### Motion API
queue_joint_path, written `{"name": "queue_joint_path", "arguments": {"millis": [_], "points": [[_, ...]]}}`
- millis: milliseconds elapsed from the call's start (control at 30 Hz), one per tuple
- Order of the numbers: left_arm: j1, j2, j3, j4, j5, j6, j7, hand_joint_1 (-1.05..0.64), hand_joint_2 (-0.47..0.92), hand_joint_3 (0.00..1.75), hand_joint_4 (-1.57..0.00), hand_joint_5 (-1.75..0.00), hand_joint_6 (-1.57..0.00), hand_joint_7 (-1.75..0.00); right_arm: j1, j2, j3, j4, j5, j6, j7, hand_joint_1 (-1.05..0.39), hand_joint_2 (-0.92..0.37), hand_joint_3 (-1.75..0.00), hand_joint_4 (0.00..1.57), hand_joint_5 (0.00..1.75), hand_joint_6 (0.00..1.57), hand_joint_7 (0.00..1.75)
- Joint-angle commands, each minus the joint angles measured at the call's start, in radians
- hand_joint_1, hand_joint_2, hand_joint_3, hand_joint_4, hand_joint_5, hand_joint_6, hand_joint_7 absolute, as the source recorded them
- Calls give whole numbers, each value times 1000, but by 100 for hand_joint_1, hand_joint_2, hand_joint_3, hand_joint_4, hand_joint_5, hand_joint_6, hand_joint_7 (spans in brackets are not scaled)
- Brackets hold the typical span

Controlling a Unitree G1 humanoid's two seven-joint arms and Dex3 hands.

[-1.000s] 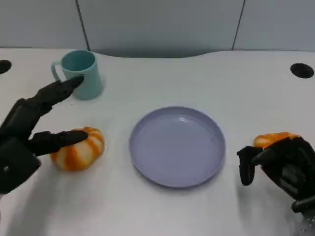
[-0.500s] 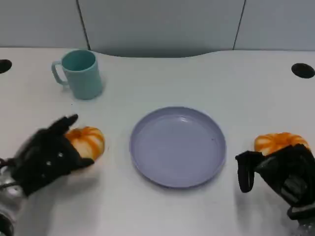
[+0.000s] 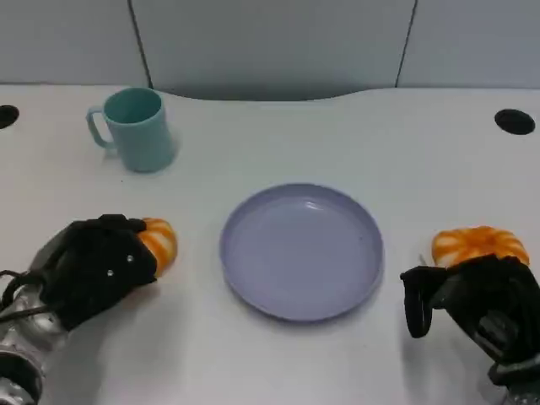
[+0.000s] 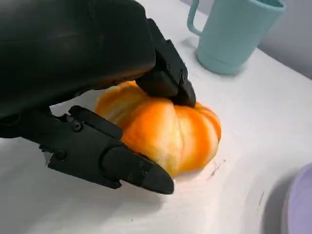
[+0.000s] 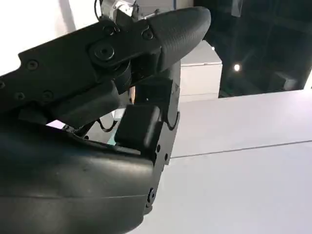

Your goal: Grasp the bread from the table and place it into the plate.

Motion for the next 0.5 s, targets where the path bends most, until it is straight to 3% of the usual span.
{"name": "queue_joint_path", "arguments": {"millis": [33, 100, 200, 333, 500], "points": [[-21, 32, 18, -9, -23, -95, 20, -15, 86, 1, -103, -27, -104, -10, 12, -17, 15, -18, -24, -48, -49, -45, -92, -8, 102, 139, 106, 77], [-58, 52, 35, -34, -37, -161, 27, -14, 86, 1, -103, -26, -105, -10, 9, -17, 25, -12, -36, -71, -64, -44, -92, -8, 103, 137, 106, 75], [-139, 78, 63, -79, -64, -243, 14, -11, 88, 1, -105, -27, -106, -9, 2, -26, 49, -6, -64, -93, -91, -48, -92, -14, 98, 150, 99, 97], [-242, 73, 75, -107, -89, -292, -30, -13, 83, 0, -115, -32, -115, -11, -19, -15, 44, 12, -46, -77, -92, -44, -92, -13, 98, 155, 98, 98], [-277, 58, 64, -106, -92, -315, -47, -15, 81, 0, -118, -34, -119, -11, -22, -4, 46, 18, -52, -97, -117, -44, -92, -12, 98, 156, 99, 99]]}}
